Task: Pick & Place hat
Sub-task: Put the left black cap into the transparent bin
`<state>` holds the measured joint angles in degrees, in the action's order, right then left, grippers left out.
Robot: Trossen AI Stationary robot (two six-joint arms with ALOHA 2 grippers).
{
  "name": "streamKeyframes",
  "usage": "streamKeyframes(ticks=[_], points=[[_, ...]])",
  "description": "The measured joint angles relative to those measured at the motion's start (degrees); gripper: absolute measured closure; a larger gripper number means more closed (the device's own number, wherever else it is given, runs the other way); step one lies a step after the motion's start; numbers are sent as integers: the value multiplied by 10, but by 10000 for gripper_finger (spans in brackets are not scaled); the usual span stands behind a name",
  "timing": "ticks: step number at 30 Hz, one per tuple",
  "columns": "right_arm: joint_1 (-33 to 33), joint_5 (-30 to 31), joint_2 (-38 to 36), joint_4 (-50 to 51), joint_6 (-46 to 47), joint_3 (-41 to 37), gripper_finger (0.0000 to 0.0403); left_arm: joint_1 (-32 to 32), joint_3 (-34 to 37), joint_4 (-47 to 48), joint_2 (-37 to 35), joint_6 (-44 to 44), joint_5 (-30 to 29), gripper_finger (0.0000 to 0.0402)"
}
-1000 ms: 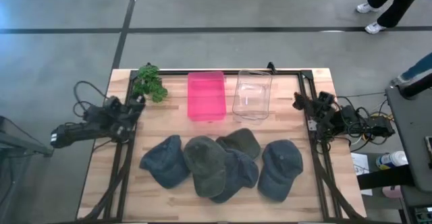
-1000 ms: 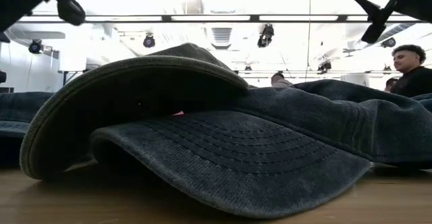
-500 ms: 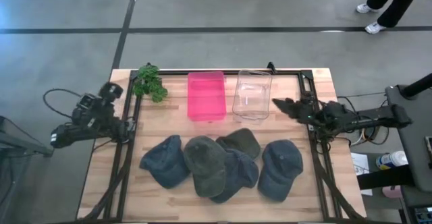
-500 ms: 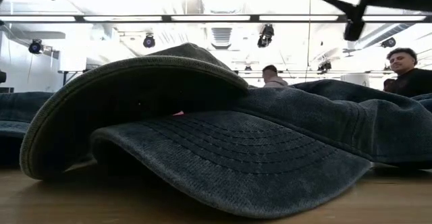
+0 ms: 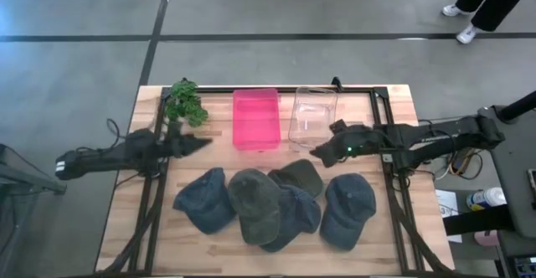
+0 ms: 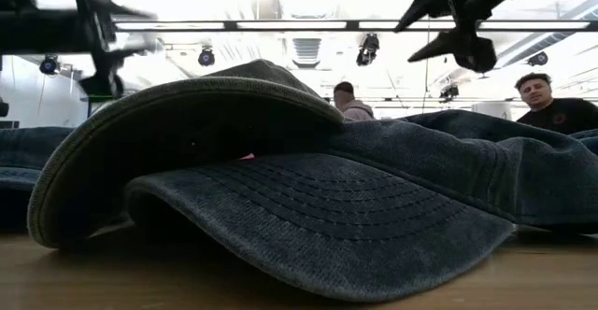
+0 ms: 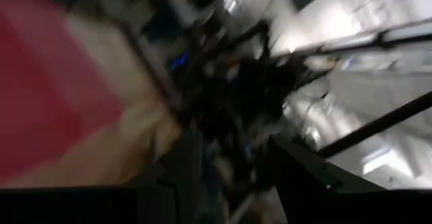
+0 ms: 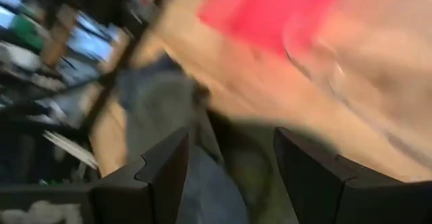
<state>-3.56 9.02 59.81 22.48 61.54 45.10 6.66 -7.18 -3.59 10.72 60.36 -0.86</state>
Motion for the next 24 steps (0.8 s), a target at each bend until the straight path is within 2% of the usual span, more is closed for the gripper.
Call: streamKeyframes(ticks=[3,5,7,10,13,17,21,24], points=[[-29,-15,29,57,29,24,191,-24,-27,33,40,9,60,236],[-56,-19,45,63,58,32,191,-55,-52,57,71,-4,73,237],[-83,-25,62,58,103,33,191,-96,-84,101,108,-35,67,240],[-125,-33,93,35,181,33,191,-171,-139,172,181,-104,19,247],[-165,-38,126,-26,256,33,191,-249,-188,211,264,-192,-50,254],[-205,-39,181,-149,312,33,191,-332,-243,211,383,-300,-115,258],[-234,-48,251,-265,335,33,191,-365,-293,230,516,-356,-127,259],[-256,-32,300,-336,349,33,191,-375,-347,259,601,-377,-117,259]])
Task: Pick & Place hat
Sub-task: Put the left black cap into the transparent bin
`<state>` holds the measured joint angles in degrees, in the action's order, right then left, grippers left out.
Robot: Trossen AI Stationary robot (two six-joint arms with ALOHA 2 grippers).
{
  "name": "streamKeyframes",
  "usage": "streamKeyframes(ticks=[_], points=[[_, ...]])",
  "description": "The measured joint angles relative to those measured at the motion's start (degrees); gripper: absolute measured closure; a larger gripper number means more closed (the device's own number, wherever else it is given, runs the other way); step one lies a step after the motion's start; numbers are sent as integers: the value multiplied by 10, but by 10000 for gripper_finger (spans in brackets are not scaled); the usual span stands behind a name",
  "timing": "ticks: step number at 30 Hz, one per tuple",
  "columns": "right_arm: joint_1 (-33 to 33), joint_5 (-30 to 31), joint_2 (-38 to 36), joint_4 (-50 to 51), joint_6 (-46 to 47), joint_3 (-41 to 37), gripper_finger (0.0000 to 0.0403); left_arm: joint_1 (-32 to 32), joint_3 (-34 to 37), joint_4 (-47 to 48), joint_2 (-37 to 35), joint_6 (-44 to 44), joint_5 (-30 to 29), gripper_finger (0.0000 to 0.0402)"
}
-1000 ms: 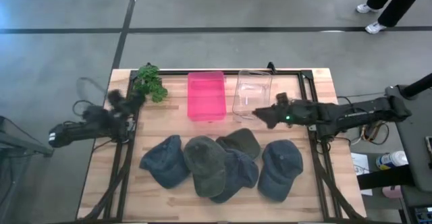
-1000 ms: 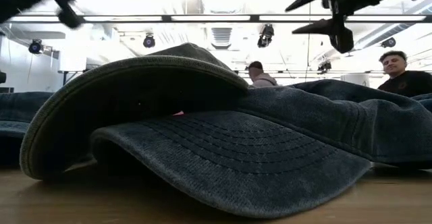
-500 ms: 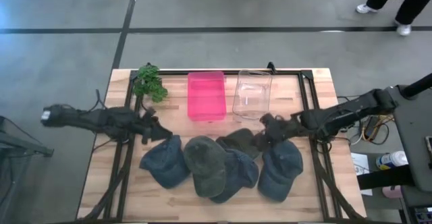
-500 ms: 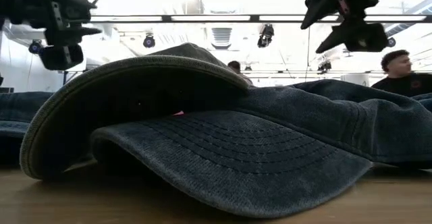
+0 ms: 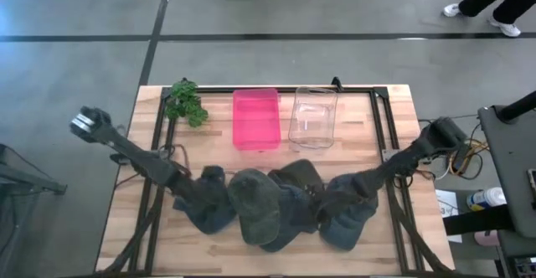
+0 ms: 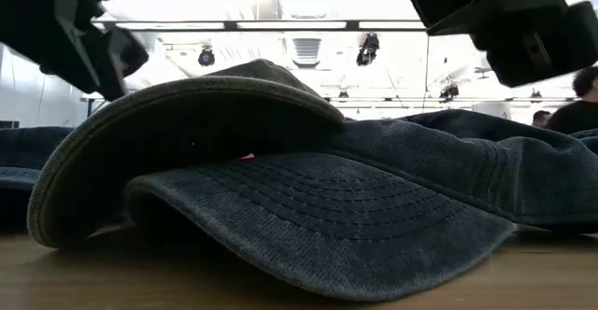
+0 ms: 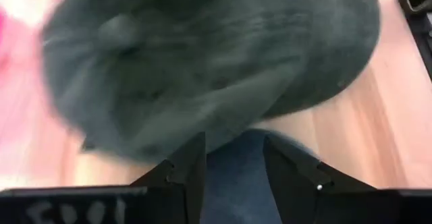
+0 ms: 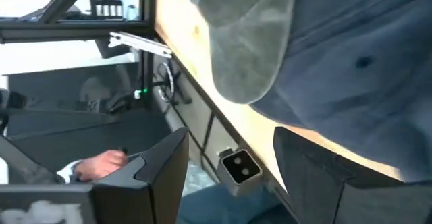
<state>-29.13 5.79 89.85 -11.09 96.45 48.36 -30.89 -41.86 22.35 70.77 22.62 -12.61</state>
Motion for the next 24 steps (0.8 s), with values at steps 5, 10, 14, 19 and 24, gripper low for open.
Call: streamKeyframes(ticks=[5,10,14,19,24], points=[[-21,69,68,-40,6,12,191,-19,-70,53,108,-10,27,259],[-19,123,123,-42,-27,55,191,-29,-106,54,179,-17,25,259],[-15,139,148,-3,-54,100,191,-28,-118,37,209,-15,21,259],[-15,170,148,185,-56,148,191,-28,-115,14,230,-8,20,259],[-6,167,144,209,-77,153,191,-27,-114,-28,246,-8,9,259]])
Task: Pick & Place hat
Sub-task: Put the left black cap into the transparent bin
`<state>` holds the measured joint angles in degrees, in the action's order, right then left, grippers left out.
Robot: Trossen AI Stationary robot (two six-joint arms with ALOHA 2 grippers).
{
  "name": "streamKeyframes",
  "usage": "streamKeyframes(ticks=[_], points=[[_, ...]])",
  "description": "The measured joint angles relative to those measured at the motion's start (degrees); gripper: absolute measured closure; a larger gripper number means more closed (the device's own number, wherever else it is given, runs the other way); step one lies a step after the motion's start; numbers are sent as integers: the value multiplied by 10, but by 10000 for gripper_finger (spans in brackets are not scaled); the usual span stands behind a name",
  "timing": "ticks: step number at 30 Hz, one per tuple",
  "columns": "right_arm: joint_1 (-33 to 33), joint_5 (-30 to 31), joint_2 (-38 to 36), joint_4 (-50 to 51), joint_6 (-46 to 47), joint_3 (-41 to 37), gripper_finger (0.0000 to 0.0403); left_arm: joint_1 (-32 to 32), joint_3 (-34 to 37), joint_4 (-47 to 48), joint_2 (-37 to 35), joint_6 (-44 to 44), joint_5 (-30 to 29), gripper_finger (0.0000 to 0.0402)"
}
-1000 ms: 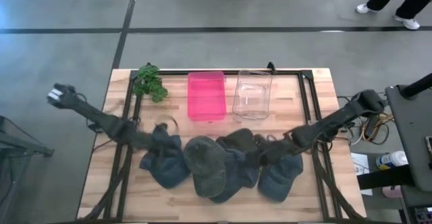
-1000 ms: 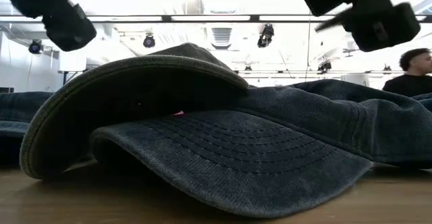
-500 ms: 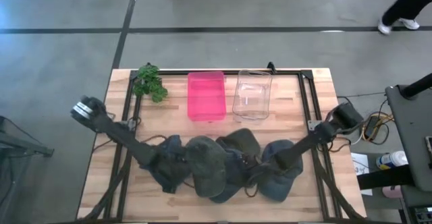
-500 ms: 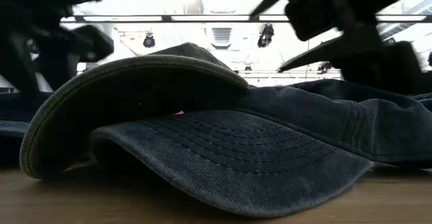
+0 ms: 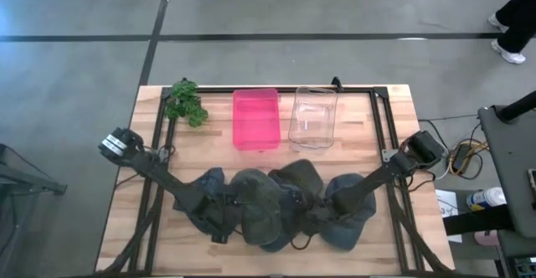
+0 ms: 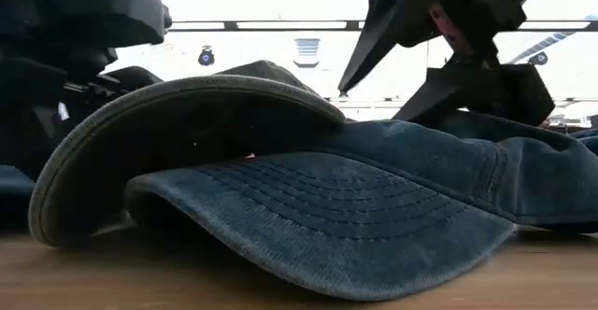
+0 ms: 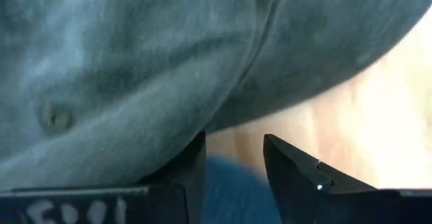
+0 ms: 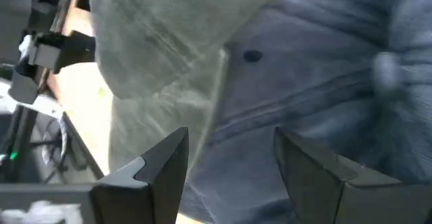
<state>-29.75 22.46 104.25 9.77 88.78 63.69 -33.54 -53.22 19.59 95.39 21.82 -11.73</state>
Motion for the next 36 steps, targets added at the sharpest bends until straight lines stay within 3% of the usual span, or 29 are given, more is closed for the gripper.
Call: streamKeyframes(ticks=[4,8,14,18,24,29,36], points=[[19,-28,7,-110,-20,-24,191,2,0,-36,12,-6,-2,259],[31,-35,19,-128,-43,-33,191,3,0,-47,23,-6,-1,259],[40,-102,8,-191,-161,-38,191,5,0,-45,32,-23,-2,259],[34,-139,-13,-196,-181,-33,204,6,0,-47,32,-23,-4,259],[29,-135,-17,-207,-158,-34,281,10,0,-66,31,-23,-41,259],[30,-84,-14,-229,-138,-34,351,12,-1,-91,31,-23,-45,259],[38,-76,-14,-261,-142,-33,350,12,-1,-110,31,-10,-58,259]])
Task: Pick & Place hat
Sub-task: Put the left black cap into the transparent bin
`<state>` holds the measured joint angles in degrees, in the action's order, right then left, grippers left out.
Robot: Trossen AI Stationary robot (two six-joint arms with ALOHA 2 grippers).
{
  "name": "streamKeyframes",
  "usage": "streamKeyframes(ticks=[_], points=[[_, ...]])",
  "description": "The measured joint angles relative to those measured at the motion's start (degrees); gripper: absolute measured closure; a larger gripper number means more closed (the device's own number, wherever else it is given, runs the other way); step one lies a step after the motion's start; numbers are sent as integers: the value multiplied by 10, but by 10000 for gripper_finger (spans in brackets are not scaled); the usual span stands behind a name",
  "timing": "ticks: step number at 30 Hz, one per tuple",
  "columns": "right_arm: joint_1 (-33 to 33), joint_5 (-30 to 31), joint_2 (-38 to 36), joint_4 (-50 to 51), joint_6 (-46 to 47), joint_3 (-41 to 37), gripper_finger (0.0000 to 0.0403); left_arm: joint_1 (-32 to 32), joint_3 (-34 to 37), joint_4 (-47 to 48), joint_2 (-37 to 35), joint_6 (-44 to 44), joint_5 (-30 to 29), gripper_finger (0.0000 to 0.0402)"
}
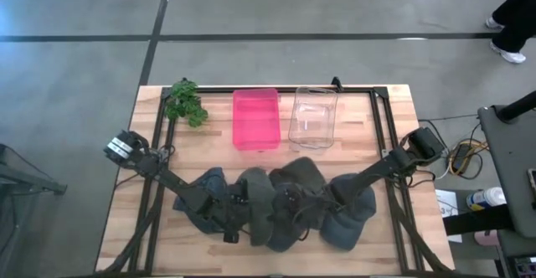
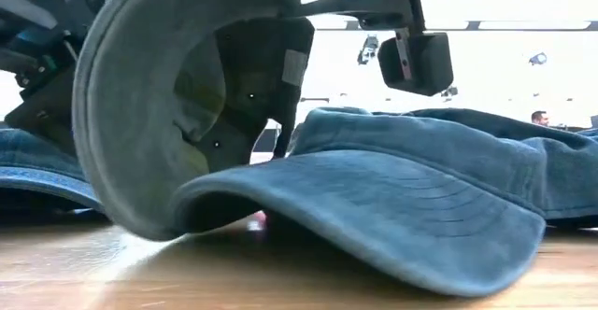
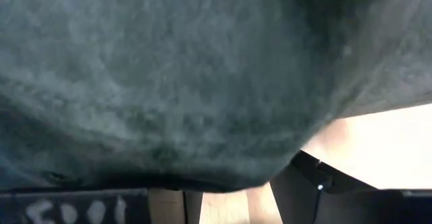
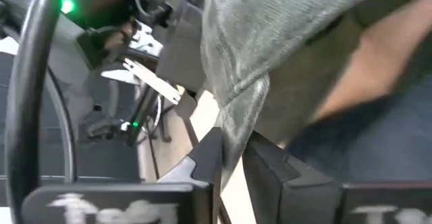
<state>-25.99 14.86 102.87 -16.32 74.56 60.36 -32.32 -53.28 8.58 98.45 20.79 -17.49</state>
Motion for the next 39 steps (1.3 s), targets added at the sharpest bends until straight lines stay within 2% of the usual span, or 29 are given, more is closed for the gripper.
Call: streamKeyframes(ticks=[9,12,16,19,24,27,33,36,39], points=[[1,-9,1,-6,-15,1,293,0,-1,-10,-11,16,-15,259],[1,-22,1,-6,-44,3,311,0,-1,-7,-25,16,-31,259],[0,-58,1,-1,-116,21,375,0,-5,28,-58,17,-55,259],[0,-70,1,44,-174,46,386,-2,-12,84,-94,25,-67,259],[4,-78,-5,174,-248,111,391,-10,-33,206,-175,81,-91,259],[3,-53,-12,328,-290,171,392,-23,-45,260,-233,115,-117,259],[-20,76,-5,696,-421,293,391,-45,-78,302,-353,118,-160,259],[-36,155,2,785,-538,325,391,-34,-90,292,-388,85,-181,259],[-45,196,14,841,-642,350,390,-13,-93,279,-395,61,-165,259]])
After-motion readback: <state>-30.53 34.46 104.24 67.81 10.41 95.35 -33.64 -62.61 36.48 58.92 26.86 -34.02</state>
